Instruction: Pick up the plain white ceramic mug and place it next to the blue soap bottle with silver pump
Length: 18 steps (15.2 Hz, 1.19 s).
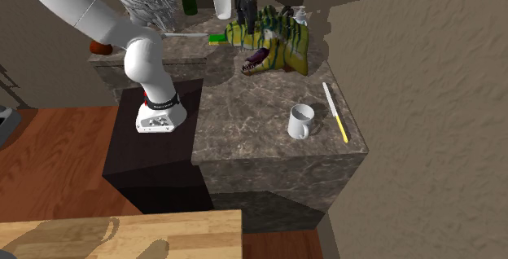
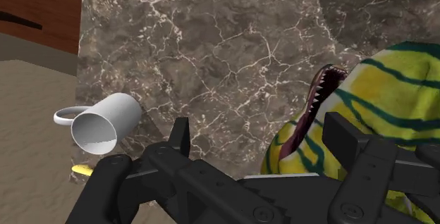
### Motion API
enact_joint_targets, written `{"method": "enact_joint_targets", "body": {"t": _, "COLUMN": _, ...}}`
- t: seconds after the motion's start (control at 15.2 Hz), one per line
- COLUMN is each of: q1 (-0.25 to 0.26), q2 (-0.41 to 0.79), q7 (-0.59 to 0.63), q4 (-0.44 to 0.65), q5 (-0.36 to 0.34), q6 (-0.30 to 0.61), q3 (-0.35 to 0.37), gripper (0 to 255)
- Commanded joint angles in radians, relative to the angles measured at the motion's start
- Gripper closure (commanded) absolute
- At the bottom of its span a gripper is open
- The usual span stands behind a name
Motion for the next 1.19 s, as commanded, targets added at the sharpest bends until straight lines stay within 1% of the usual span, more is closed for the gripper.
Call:
{"method": "enact_joint_targets", "body": {"t": 0.0, "q1": -0.012, "q2": 0.06, "q7": -0.03, "q4": 0.012, "q5": -0.013, "q6": 0.038, "q3": -0.034, "gripper": 0}}
{"method": "enact_joint_targets", "body": {"t": 0.33, "q1": -0.035, "q2": 0.218, "q7": -0.093, "q4": 0.051, "q5": -0.025, "q6": 0.128, "q3": -0.104, "gripper": 0}}
{"method": "enact_joint_targets", "body": {"t": 0.59, "q1": -0.052, "q2": 0.356, "q7": -0.147, "q4": 0.103, "q5": -0.021, "q6": 0.19, "q3": -0.155, "gripper": 0}}
{"method": "enact_joint_targets", "body": {"t": 0.86, "q1": -0.069, "q2": 0.502, "q7": -0.204, "q4": 0.173, "q5": -0.001, "q6": 0.241, "q3": -0.199, "gripper": 0}}
{"method": "enact_joint_targets", "body": {"t": 1.12, "q1": -0.092, "q2": 0.656, "q7": -0.265, "q4": 0.261, "q5": 0.033, "q6": 0.277, "q3": -0.233, "gripper": 0}}
